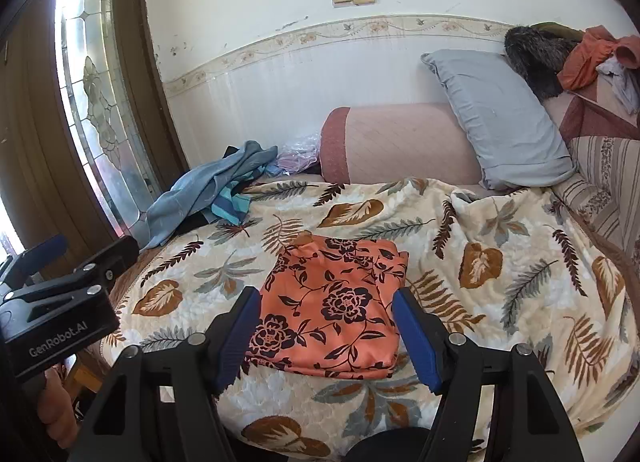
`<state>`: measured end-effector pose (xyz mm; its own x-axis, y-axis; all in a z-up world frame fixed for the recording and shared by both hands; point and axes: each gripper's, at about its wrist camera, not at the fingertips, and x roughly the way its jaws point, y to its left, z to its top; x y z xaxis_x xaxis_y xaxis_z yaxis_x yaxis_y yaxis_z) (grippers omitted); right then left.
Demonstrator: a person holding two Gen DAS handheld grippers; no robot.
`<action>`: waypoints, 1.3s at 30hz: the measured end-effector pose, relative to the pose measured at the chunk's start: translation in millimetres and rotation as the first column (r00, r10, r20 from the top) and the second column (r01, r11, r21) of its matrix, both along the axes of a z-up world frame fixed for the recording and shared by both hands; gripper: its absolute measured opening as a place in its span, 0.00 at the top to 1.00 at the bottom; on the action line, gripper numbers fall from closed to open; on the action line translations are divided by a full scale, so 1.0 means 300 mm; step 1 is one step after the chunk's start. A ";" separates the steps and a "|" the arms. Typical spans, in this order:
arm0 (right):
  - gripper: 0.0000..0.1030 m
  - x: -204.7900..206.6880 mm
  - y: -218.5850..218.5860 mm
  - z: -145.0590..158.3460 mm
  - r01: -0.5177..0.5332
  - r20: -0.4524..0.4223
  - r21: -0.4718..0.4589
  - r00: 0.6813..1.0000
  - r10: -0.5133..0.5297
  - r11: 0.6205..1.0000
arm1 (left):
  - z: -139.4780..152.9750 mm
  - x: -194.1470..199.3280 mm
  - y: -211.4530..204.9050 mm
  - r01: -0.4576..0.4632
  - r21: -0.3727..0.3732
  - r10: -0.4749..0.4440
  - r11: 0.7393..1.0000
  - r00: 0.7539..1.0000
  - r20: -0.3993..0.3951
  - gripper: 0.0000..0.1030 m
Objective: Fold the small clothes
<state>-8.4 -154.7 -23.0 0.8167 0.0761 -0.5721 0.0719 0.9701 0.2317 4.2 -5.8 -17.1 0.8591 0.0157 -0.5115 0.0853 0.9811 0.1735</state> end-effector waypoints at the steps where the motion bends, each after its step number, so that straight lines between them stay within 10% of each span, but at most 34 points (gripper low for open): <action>1: 0.30 0.003 -0.001 0.000 -0.001 -0.001 -0.001 1.000 0.001 1.000 | 0.003 0.000 0.002 -0.001 -0.002 0.001 1.000 1.000 0.002 0.01; 39: 0.30 0.044 0.040 0.030 0.019 0.012 -0.067 1.000 -0.018 0.998 | 0.021 -0.012 0.055 0.049 -0.058 -0.047 0.997 0.998 0.039 0.01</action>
<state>4.9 -142.8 -14.0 0.8241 0.0230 -0.5660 0.0874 0.9821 0.1671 0.7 10.8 -10.8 0.8767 -0.0551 -0.4780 0.1271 0.9846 0.1197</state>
